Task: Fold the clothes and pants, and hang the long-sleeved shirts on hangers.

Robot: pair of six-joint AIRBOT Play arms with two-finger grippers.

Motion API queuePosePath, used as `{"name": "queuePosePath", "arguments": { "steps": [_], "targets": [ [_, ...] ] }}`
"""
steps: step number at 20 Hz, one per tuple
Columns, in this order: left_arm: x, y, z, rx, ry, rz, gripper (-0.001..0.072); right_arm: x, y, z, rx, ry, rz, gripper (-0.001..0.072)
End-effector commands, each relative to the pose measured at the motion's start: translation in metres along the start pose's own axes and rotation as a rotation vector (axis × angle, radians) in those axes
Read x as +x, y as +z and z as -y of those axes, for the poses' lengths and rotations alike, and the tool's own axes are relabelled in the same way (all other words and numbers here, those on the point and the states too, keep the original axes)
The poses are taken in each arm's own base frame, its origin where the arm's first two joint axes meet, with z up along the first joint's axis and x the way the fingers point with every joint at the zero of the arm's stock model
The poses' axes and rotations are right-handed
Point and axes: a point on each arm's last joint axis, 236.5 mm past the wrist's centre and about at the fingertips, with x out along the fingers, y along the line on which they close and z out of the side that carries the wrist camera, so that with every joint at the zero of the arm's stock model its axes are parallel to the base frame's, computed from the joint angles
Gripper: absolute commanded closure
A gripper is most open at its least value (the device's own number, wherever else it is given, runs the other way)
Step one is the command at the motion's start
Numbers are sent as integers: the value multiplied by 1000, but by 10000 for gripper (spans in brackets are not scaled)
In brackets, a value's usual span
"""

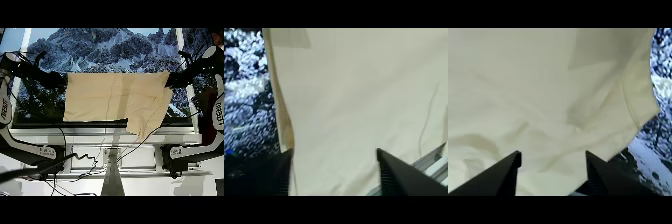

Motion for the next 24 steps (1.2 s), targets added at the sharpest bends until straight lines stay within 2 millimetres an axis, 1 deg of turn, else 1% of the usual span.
{"name": "queuePosePath", "arguments": {
  "steps": [1,2,3,5,6,7,9,10,11,12,14,15,17,19,22,23,24],
  "targets": [
    [-16,-4,-2,-54,9,20,473,-5,-27,2,12,16,-99,364],
    [-29,-3,-1,-46,19,51,687,-8,-34,2,21,23,-106,417],
    [-44,-3,1,-41,33,91,692,-11,-43,1,23,27,-103,419],
    [-79,-5,9,-11,68,178,692,-14,-69,-1,36,36,-99,419],
    [-98,-8,16,27,93,226,692,-13,-88,-4,57,49,-104,462],
    [-117,-9,22,58,124,281,693,-10,-108,-9,75,65,-114,525],
    [-150,-12,37,115,192,394,693,6,-151,-21,105,93,-145,536],
    [-162,-16,46,145,222,444,693,16,-169,-29,113,109,-165,536],
    [-169,-21,54,170,244,479,693,28,-185,-35,124,126,-179,528],
    [-173,-28,60,202,270,504,692,40,-195,-39,135,135,-176,495],
    [-171,-42,65,258,308,523,691,64,-205,-36,158,122,-147,434],
    [-164,-49,64,246,304,522,691,75,-205,-34,171,115,-129,434],
    [-141,-63,57,215,279,479,692,88,-198,-32,194,119,-85,434],
    [-115,-77,45,167,246,425,691,93,-191,-25,204,95,-46,434],
    [-75,-101,31,99,192,335,678,94,-184,-19,208,72,-16,429],
    [-62,-109,27,76,175,308,576,95,-184,-18,211,74,-18,354],
    [-51,-115,22,55,165,290,329,98,-184,-18,216,78,-29,329]
  ]
}}
